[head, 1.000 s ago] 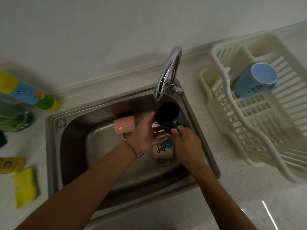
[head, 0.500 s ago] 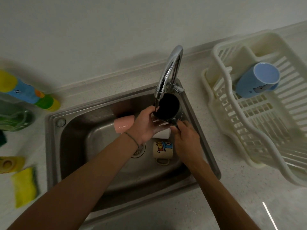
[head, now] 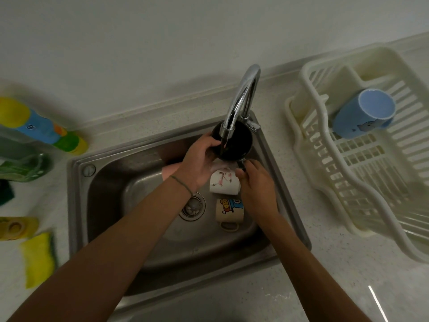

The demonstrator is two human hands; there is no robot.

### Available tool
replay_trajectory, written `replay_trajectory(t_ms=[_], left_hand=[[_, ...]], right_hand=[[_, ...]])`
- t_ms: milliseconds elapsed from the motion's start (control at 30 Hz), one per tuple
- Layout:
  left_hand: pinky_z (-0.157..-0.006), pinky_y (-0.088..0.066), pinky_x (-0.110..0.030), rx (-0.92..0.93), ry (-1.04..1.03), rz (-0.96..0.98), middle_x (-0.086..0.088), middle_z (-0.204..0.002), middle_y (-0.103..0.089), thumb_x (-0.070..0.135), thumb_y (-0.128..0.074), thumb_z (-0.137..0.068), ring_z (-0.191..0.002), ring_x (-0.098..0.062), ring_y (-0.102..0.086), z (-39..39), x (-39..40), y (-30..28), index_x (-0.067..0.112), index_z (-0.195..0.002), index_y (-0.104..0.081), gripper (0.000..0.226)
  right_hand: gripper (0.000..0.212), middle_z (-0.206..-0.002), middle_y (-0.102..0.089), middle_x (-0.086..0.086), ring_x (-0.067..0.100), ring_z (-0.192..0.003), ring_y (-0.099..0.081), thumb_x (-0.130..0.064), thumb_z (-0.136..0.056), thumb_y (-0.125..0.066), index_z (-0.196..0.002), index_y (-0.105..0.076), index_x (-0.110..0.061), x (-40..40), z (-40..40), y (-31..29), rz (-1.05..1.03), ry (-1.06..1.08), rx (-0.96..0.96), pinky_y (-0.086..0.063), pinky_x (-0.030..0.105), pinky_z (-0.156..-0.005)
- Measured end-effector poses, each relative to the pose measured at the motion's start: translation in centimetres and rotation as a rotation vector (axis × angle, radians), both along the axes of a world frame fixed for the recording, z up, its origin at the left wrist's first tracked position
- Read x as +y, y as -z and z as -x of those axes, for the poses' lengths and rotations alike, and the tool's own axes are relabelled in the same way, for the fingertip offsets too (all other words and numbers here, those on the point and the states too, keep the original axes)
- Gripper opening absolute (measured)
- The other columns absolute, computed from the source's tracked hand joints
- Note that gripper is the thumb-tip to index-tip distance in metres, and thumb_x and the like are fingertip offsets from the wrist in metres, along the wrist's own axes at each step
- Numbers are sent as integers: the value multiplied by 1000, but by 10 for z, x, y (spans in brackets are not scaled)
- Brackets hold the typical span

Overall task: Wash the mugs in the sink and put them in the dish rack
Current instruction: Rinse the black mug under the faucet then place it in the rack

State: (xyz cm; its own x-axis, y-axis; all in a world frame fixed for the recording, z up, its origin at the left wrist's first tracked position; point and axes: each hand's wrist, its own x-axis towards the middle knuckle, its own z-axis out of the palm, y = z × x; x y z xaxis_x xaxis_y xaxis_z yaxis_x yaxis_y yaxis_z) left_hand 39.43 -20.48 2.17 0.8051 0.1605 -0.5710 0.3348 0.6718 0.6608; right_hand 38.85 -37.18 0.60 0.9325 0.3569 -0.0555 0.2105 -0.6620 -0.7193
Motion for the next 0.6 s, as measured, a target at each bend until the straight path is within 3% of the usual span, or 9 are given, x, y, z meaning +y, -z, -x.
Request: replay_trajectory(t_ms=[133,300,400,600], left_hand=[[-103,-48,-65,-45,-9,-57,-24,-144,-55,3,-49,-93,-134,-42,-52,0,5,-8,9,-140,-58,49],[-83,-61,-51,-63,-42,-116,-18,-139,-61,-6,-49,-92,-124,-36,-60,4,6,-22,11,-139,-61,51],[-86,-61,-52,-69,-66,-151,-14,-136,-64,-10,-51,-91,-122,-32,-62,6,7,-26,12,-137,-63,52],[-93,-58,-58,-80,-104,-268,-8,-131,-67,-12,-57,-88,-122,-29,-62,14,12,-28,11,-136,-64,54]], right_hand=[[16,-104,-57,-4,14,-92,-56,-24,-103,-51,-107,-62,-13,7,-1,0,-26,0,-9,-54,43,-79],[10,-96,-55,-8,14,-88,-57,-23,-103,-50,-99,-58,-18,16,1,2,-69,0,65,-53,40,-76],[10,-93,-55,-9,10,-86,-56,-22,-104,-50,-99,-58,-21,21,4,-1,-95,12,106,-47,30,-74],[15,-88,-61,-2,13,-82,-59,-25,-104,-50,-101,-61,-16,32,10,-4,-153,42,186,-53,41,-74]])
